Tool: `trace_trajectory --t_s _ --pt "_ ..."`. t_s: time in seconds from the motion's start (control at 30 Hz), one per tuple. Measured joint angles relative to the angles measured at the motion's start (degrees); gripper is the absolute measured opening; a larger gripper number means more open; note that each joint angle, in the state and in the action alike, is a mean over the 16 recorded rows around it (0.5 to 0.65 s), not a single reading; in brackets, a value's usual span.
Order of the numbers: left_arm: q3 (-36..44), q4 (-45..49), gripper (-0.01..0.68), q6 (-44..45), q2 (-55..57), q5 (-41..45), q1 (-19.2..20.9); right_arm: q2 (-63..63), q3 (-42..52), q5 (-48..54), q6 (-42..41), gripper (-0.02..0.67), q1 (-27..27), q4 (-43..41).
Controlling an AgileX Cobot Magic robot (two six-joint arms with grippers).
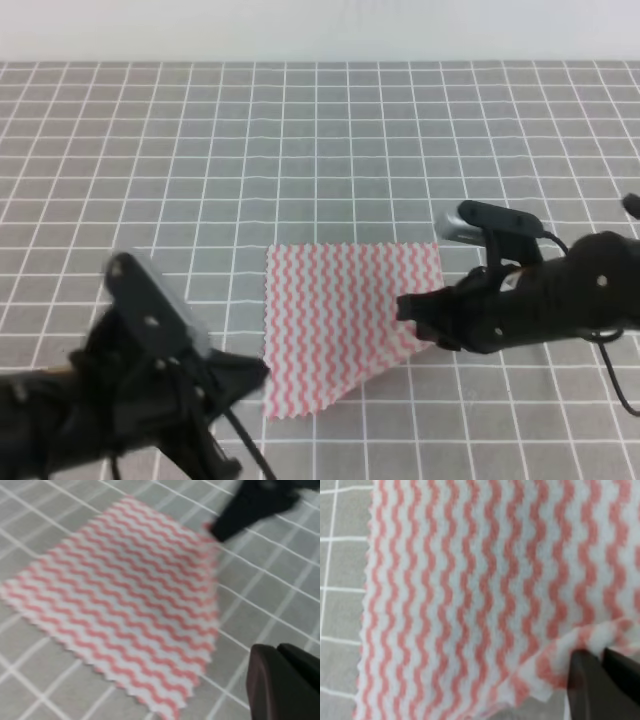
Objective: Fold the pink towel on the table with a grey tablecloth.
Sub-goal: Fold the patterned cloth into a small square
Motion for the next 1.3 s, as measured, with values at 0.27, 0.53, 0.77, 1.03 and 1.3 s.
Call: trace_trajectory --t_s 0.27,0.53,0.77,1.03,1.3 --pt "-0.91 0.08 0.002 1.45 4.39 -4.10 -4.18 2.39 -3.14 -0.88 -0.07 -0.014 -0.01 -0.98" --pt "-2.76 0.11 0.150 4.56 8.02 -6.60 -5.80 3.50 -4.90 -1.06 -0.12 -0.014 -0.13 -1.55" --pt "-3.77 0.12 0.325 12.50 10.82 -7.17 -5.89 3.82 -5.23 -1.06 -0.12 -0.014 -1.01 -1.63" --pt "-3.91 0.02 0.398 20.32 14.15 -10.86 -5.97 3.78 -5.21 -0.87 -0.13 -0.015 -2.08 -1.52" --pt "-3.96 -0.50 0.401 21.75 15.84 -14.82 -5.98 3.79 -5.21 -0.18 -0.20 -0.015 -2.23 -1.54"
